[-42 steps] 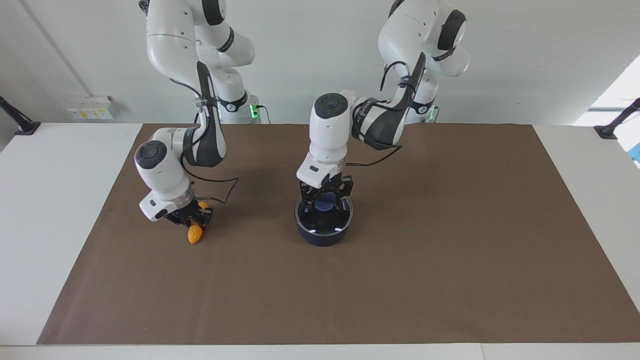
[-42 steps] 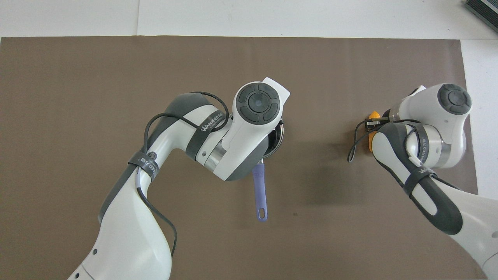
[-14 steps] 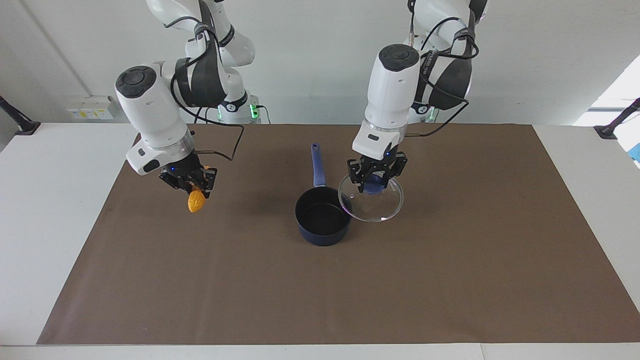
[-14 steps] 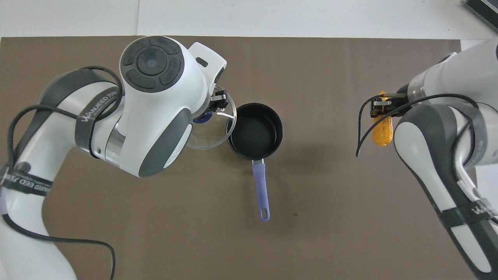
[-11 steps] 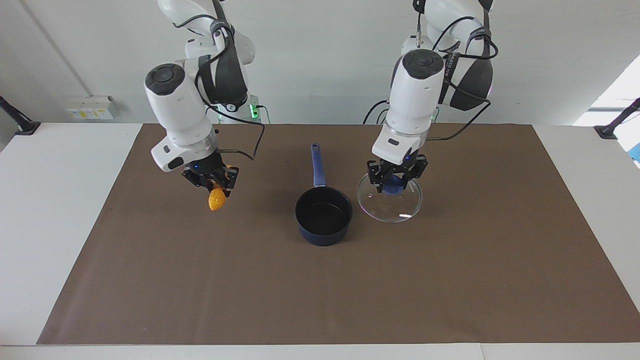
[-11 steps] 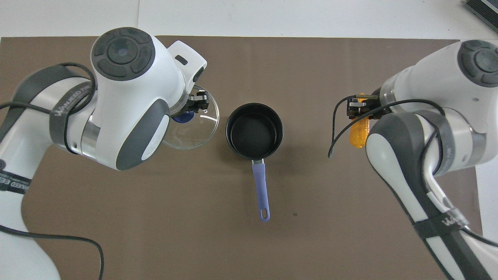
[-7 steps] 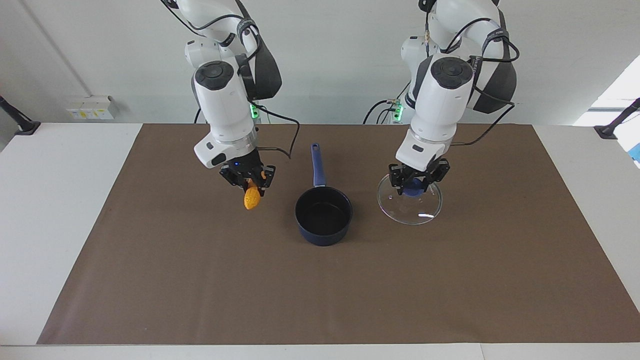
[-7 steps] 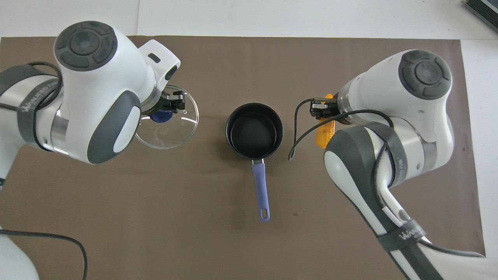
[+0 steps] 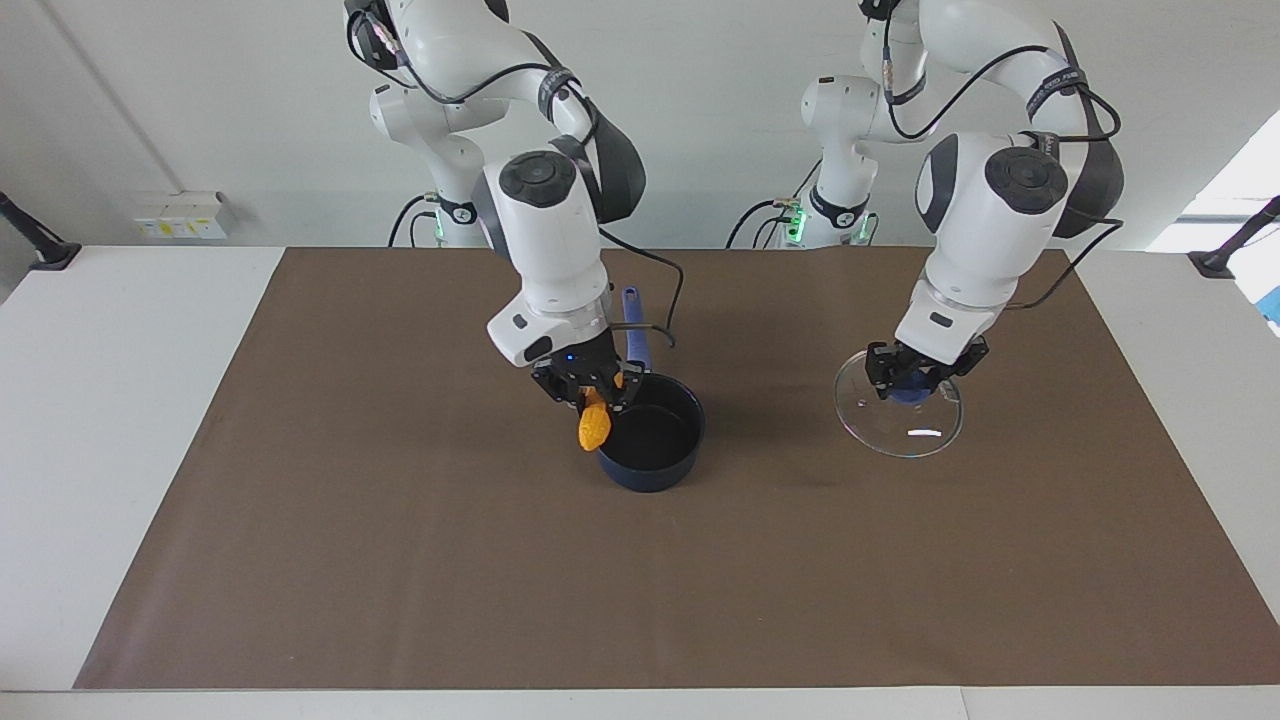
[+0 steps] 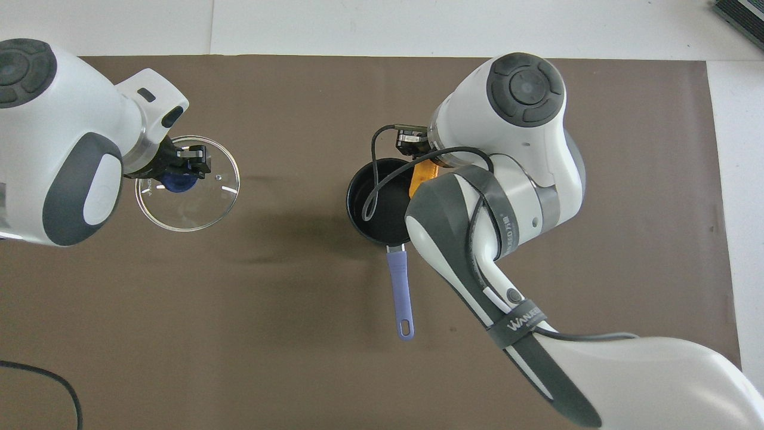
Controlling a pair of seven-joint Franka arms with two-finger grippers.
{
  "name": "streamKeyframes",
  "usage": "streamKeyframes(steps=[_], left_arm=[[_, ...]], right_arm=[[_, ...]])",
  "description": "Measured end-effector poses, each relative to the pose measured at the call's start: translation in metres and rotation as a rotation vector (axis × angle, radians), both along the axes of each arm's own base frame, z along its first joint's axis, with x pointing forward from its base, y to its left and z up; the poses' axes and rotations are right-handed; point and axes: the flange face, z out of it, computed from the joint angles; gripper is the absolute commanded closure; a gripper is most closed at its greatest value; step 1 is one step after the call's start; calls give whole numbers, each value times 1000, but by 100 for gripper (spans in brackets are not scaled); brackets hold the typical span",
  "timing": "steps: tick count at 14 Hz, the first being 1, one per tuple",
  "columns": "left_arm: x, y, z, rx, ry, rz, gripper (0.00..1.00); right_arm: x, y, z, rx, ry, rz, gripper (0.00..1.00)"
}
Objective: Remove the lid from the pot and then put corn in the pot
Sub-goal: 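Lower the lid with the left gripper while the right gripper carries corn over the pot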
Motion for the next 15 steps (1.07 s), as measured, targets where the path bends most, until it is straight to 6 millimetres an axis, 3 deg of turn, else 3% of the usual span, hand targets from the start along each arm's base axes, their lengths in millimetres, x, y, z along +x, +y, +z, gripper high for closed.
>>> streamKeyframes(steps=[7,12,15], left_arm=[[-26,117,-23,2,24,-87,100],[-47,163,-56,2,21,-129,100],[-57,182,-80,-10,4,-124,100]], right_arm=[[-5,49,-57,-21,24,50,100],[-1,44,-67,-26,25,38,100],[-5,49,-83,-28,32,45,100]])
